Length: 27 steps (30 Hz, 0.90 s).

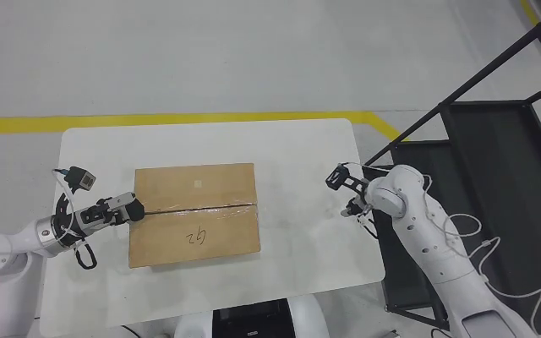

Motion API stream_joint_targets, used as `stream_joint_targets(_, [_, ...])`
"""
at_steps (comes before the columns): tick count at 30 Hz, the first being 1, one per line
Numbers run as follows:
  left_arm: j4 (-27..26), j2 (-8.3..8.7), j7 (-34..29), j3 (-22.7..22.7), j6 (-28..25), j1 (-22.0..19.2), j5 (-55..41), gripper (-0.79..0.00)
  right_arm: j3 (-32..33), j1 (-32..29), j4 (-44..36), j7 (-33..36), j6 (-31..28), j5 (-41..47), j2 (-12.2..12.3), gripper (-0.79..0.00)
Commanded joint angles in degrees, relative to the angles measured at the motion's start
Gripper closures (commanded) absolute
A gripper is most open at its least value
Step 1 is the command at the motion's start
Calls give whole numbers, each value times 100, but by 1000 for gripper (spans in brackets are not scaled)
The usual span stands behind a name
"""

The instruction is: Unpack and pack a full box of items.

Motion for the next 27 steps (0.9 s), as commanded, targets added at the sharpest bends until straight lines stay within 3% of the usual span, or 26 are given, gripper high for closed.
stream_joint_targets(1, [0, 0, 0, 0, 0, 0, 0, -785, -127, -65, -15, -172, -300, -28, 12, -785])
stream_joint_targets(8, [0, 0, 0, 0, 0, 0, 0, -785, -625, 128, 550, -766, -893, -69, -10, -773])
stream_joint_targets(11, [0, 0, 0, 0, 0, 0, 0, -785, -743, 241, 786, -1002, -1129, -1, -19, -659])
stream_joint_targets(12, [0, 0, 0, 0, 0, 0, 0, -785, -769, 264, 842, -1063, -1190, 12, -19, -523])
stream_joint_targets(13, [0, 0, 0, 0, 0, 0, 0, -785, -789, 284, 891, -1129, -1256, 39, -18, -443])
stream_joint_targets(20, [0, 0, 0, 0, 0, 0, 0, -785, -945, 423, 1246, -1438, -1468, 92, -22, -194])
stream_joint_targets(23, [0, 0, 0, 0, 0, 0, 0, -785, -999, 483, 1359, -1543, -1499, 114, -27, 0])
stream_joint_targets(27, [0, 0, 0, 0, 0, 0, 0, -785, -1017, 548, 1506, -1667, -1548, 201, -23, 0])
